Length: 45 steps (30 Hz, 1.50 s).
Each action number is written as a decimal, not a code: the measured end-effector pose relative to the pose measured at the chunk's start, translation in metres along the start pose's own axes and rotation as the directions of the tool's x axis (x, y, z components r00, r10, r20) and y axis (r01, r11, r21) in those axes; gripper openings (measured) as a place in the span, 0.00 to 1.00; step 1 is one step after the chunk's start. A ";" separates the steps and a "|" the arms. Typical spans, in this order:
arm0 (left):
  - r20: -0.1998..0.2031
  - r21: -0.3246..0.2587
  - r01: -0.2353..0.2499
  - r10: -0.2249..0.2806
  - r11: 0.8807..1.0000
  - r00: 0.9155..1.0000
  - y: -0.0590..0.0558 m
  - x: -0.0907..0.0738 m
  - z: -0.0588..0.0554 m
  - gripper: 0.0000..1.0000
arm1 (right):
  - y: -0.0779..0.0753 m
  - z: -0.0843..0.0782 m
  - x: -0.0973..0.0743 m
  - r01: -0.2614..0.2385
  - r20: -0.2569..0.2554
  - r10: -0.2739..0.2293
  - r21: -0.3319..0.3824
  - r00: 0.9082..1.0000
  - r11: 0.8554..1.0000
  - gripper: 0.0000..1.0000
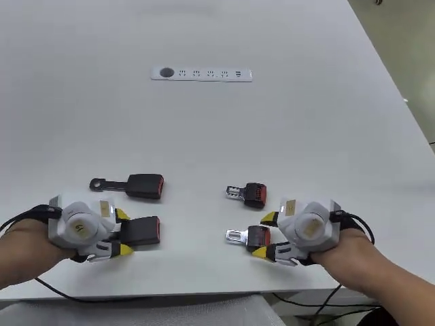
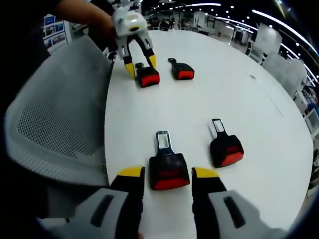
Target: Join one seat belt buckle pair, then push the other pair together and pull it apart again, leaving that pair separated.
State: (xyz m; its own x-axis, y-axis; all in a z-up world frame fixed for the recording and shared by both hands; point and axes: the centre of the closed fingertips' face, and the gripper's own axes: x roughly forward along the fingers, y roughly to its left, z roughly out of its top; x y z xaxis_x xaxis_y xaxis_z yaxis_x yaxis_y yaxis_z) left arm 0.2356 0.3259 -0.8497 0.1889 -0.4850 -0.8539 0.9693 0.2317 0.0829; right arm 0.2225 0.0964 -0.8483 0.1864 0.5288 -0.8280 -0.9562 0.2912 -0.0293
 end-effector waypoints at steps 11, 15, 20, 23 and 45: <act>-0.006 0.054 0.043 -0.043 0.998 0.999 0.003 0.003 -0.002 0.33 | -0.003 -0.006 0.008 -0.043 -0.019 0.042 -0.060 0.999 0.997 0.34; -0.012 0.059 0.042 -0.041 0.997 0.999 0.004 0.004 -0.003 0.33 | -0.002 -0.007 0.010 -0.067 -0.023 0.066 -0.061 0.998 0.996 0.34; -0.012 0.062 0.037 -0.036 0.997 0.999 0.006 0.005 -0.006 0.33 | -0.002 -0.009 0.012 -0.072 -0.035 0.070 -0.062 0.997 0.995 0.35; -0.019 0.072 0.041 -0.040 0.997 0.999 0.006 0.005 -0.006 0.33 | -0.002 -0.010 0.014 -0.069 -0.047 0.066 -0.067 0.997 0.995 0.35; -0.046 0.102 0.056 -0.051 0.993 0.998 0.004 0.008 -0.006 0.32 | 0.002 0.000 0.018 -0.071 -0.039 0.068 -0.072 0.997 0.995 0.35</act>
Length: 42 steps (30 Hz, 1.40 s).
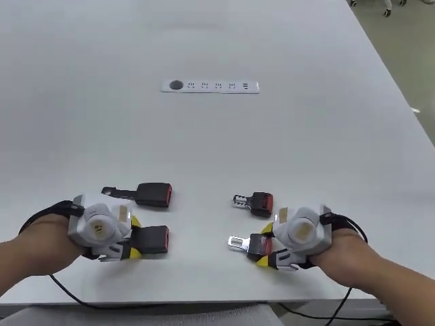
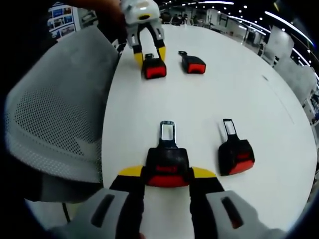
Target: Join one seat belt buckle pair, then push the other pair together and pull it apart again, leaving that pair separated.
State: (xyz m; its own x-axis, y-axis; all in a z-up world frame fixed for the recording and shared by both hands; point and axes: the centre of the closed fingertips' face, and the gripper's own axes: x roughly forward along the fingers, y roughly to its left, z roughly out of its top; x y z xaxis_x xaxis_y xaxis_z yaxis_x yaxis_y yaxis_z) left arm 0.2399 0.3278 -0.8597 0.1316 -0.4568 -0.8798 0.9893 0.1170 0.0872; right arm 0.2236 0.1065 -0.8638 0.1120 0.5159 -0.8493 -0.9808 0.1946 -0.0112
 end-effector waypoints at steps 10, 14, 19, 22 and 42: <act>-0.006 -0.001 -0.006 0.006 1.000 1.000 0.000 -0.001 0.000 0.32 | 0.010 0.035 0.020 -0.020 0.032 0.020 -0.020 0.999 1.000 0.35; -0.010 0.002 -0.010 0.010 1.000 1.000 0.000 -0.001 0.000 0.32 | 0.011 0.051 0.029 -0.032 0.049 0.033 -0.032 0.998 0.999 0.35; -0.017 0.018 -0.005 0.006 1.000 1.000 -0.001 -0.001 0.000 0.32 | 0.012 0.062 0.035 -0.034 0.057 0.036 -0.037 0.998 0.999 0.35; -0.016 0.019 -0.005 0.005 1.000 1.000 -0.001 -0.001 0.000 0.32 | 0.015 0.067 0.039 -0.041 0.057 0.044 -0.051 0.997 0.998 0.35; -0.064 0.040 0.001 0.002 0.999 0.998 -0.001 0.000 0.001 0.32 | 0.019 0.103 0.061 -0.044 0.086 0.052 -0.096 0.995 0.994 0.35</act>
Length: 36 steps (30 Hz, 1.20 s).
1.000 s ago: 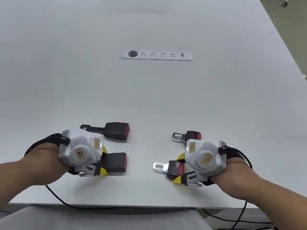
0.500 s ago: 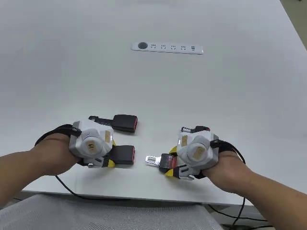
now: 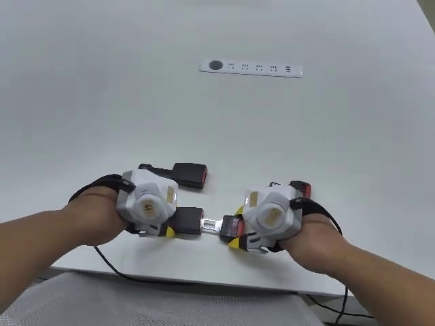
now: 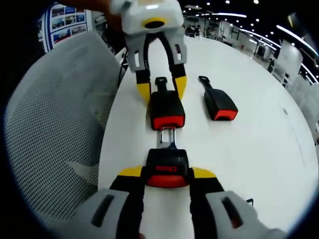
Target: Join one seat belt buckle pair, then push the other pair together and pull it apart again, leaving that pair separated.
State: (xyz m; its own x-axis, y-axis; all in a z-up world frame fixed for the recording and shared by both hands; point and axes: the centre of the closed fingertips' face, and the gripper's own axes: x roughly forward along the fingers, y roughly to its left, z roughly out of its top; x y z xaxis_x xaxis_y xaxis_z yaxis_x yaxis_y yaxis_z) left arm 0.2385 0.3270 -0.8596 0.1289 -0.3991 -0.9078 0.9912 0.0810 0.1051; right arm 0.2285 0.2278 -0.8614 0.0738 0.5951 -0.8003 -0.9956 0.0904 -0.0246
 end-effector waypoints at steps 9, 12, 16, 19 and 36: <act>-0.003 0.007 0.016 -0.016 1.000 1.000 0.000 0.000 0.000 0.32 | -0.002 0.001 -0.001 0.007 -0.001 -0.007 -0.020 1.000 1.000 0.35; -0.006 0.012 0.019 -0.019 1.000 1.000 0.000 0.000 0.001 0.32 | -0.002 0.003 -0.001 0.010 -0.004 -0.010 -0.037 1.000 0.999 0.35; -0.013 0.021 0.024 -0.024 0.999 1.000 -0.001 0.000 0.001 0.32 | -0.001 0.006 0.002 0.004 0.001 -0.004 -0.043 1.000 0.999 0.35; -0.015 0.024 0.028 -0.027 0.999 1.000 -0.001 0.001 0.001 0.32 | 0.000 0.009 0.004 -0.001 0.007 0.002 -0.046 1.000 0.999 0.35; -0.007 0.010 0.036 -0.036 0.999 0.999 -0.001 0.001 0.000 0.31 | -0.002 0.016 0.009 -0.024 0.022 0.025 -0.021 0.999 0.999 0.33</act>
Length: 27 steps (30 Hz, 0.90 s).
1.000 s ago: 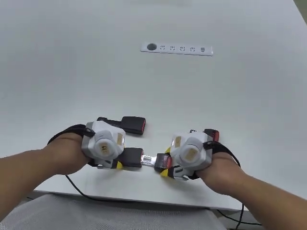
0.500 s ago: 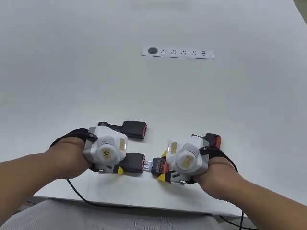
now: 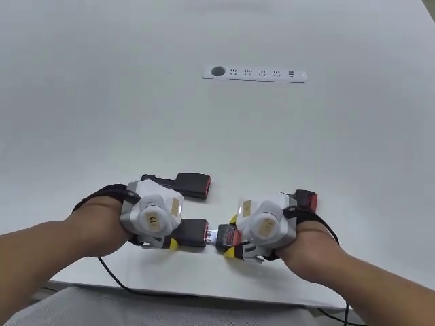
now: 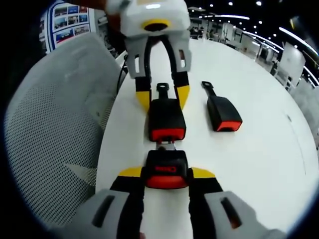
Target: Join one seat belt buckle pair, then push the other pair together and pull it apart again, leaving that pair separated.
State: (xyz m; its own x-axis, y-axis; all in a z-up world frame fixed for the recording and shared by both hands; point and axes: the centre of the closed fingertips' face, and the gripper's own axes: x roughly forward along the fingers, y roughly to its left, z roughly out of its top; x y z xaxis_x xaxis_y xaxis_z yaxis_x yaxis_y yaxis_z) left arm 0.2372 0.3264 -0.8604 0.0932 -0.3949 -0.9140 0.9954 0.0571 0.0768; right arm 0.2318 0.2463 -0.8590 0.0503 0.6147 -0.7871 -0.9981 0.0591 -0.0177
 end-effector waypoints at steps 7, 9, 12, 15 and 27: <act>0.017 0.010 -0.002 0.002 1.000 1.000 0.000 0.000 0.000 0.30 | -0.001 0.005 0.003 -0.007 0.015 0.007 -0.002 1.000 1.000 0.32; 0.017 0.011 0.000 0.000 1.000 1.000 0.000 0.000 0.001 0.30 | -0.001 0.009 0.007 -0.007 0.016 0.007 -0.002 1.000 1.000 0.33; 0.024 0.013 -0.001 0.001 1.000 1.000 0.000 0.000 0.001 0.30 | -0.002 0.010 0.007 -0.009 0.021 0.009 -0.003 1.000 1.000 0.32; 0.029 0.014 -0.001 0.000 1.000 1.000 0.000 0.000 0.001 0.30 | -0.002 0.011 0.008 -0.008 0.024 0.008 -0.001 1.000 1.000 0.32; 0.021 -0.024 -0.010 0.010 1.000 1.000 0.001 0.000 -0.004 0.31 | -0.003 0.013 0.008 0.000 0.015 0.000 -0.034 1.000 0.999 0.32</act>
State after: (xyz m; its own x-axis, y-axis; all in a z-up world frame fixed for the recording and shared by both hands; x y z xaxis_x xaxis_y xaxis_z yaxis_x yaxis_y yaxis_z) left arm 0.2381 0.3296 -0.8620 0.1039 -0.4130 -0.9048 0.9936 0.0828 0.0763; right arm 0.2359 0.2612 -0.8569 0.0505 0.6266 -0.7777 -0.9987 0.0327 -0.0384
